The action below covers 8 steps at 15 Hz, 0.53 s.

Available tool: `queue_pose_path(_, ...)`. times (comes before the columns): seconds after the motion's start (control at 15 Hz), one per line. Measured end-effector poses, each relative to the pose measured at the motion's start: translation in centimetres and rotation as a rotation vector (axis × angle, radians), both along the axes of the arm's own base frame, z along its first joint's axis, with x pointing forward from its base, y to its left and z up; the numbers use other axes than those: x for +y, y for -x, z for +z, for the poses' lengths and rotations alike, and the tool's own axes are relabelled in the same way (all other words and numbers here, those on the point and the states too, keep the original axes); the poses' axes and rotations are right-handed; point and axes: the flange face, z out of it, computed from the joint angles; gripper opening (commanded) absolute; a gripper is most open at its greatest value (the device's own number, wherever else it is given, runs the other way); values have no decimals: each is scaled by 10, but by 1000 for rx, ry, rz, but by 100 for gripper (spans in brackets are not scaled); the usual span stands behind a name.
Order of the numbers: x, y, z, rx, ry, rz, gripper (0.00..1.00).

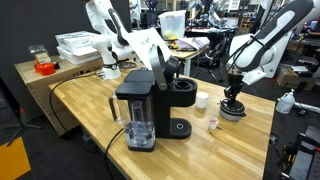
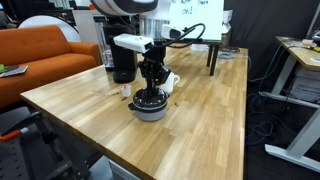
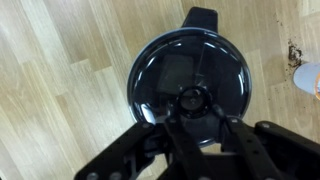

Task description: Take the lid off the pot and put it on the table

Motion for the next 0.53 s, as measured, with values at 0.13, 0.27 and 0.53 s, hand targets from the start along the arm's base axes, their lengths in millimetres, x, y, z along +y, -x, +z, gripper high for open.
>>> queue_pose_path(0.13,3,-1,8,-3,6,-1,8)
queue_pose_path(0.27,8,-3,19,-4,20,-3,8)
queue_pose_path(0.53,25,-4,38,-10,40,12,8)
